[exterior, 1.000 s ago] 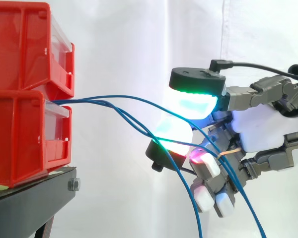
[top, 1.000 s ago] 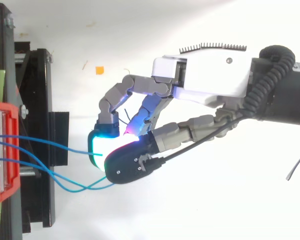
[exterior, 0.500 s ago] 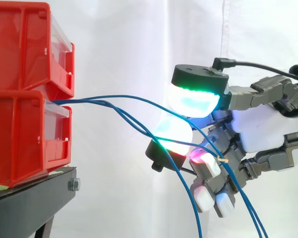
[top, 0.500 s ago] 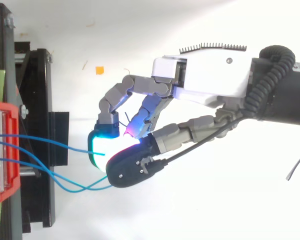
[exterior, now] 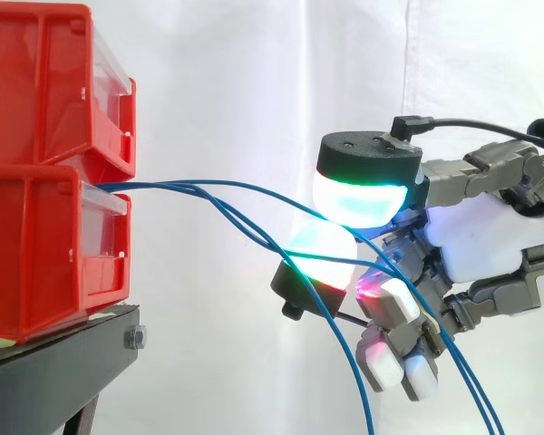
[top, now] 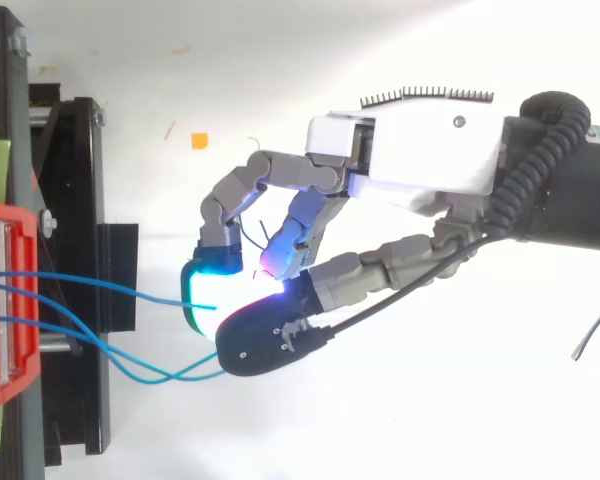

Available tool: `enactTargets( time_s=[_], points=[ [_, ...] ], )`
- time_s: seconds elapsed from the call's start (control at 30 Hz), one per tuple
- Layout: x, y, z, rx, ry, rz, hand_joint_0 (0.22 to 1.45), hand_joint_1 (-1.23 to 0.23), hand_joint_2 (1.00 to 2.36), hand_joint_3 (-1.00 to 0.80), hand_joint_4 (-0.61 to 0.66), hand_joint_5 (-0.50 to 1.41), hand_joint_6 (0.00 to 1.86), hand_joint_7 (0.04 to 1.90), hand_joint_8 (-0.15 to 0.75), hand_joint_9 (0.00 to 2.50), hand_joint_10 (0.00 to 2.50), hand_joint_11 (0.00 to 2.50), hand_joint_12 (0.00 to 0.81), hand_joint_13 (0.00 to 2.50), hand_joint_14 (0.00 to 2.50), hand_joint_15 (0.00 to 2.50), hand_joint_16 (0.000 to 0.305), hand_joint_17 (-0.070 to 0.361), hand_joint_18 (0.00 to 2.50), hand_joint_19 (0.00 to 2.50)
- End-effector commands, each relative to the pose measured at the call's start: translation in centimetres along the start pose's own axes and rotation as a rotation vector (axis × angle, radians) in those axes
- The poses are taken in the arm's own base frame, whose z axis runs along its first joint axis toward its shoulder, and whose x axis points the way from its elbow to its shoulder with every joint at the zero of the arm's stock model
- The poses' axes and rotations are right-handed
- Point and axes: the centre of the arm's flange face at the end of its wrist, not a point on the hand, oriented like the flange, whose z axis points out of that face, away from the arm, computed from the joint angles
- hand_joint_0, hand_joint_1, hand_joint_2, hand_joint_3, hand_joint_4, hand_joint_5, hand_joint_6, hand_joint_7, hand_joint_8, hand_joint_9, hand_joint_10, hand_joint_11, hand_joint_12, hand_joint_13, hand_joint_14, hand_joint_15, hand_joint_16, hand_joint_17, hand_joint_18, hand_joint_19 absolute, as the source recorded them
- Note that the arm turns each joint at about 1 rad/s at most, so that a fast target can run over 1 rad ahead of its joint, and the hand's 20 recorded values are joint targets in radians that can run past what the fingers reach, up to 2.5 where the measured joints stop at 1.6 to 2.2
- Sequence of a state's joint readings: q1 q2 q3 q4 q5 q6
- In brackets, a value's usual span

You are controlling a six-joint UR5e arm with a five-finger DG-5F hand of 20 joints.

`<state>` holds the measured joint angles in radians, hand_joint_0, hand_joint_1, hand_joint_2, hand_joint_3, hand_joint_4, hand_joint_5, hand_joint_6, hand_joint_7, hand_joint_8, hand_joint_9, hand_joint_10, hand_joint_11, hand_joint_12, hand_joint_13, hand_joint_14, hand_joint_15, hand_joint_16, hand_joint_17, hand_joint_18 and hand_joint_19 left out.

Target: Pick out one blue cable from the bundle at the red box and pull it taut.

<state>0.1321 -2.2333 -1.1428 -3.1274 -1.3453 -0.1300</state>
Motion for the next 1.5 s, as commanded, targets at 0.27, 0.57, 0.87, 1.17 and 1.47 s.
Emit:
enactTargets(
  time_s=[0.27,0.57,0.87,1.17,1.47],
  points=[
    [0.11,0.01,0.0,0.0,0.003,0.01,0.66,-0.85,1.02,-0.01,-0.15,-0.1,0.92,1.15,0.274,1.19,0.02,0.75,0.364,1.02,0.02,0.47,0.051,0.115,0.96,0.51],
    [0.03,-0.01,0.0,0.0,0.004,0.035,0.68,-0.86,1.02,-0.04,-0.18,-0.1,0.93,1.12,0.28,1.02,0.02,0.42,0.349,0.85,0.01,0.25,0.047,0.106,0.88,0.45],
    [0.14,0.01,0.0,0.0,0.006,0.061,0.67,-0.87,1.02,-0.05,-0.19,-0.1,0.92,1.1,0.258,0.73,0.0,0.05,0.332,0.7,0.0,0.09,0.045,0.1,0.78,0.37],
    [0.16,0.01,0.0,0.0,0.007,0.061,0.66,-0.88,1.02,-0.06,-0.19,-0.1,0.91,1.13,0.238,0.62,0.0,0.0,0.325,0.65,0.0,0.06,0.044,0.1,0.73,0.35],
    [-0.16,-0.43,-0.54,0.047,0.016,0.08,0.66,-0.88,1.02,-0.06,-0.18,-0.1,0.91,1.15,0.237,0.6,0.0,0.0,0.33,0.62,0.0,0.07,0.045,0.101,0.7,0.35]
  ],
)
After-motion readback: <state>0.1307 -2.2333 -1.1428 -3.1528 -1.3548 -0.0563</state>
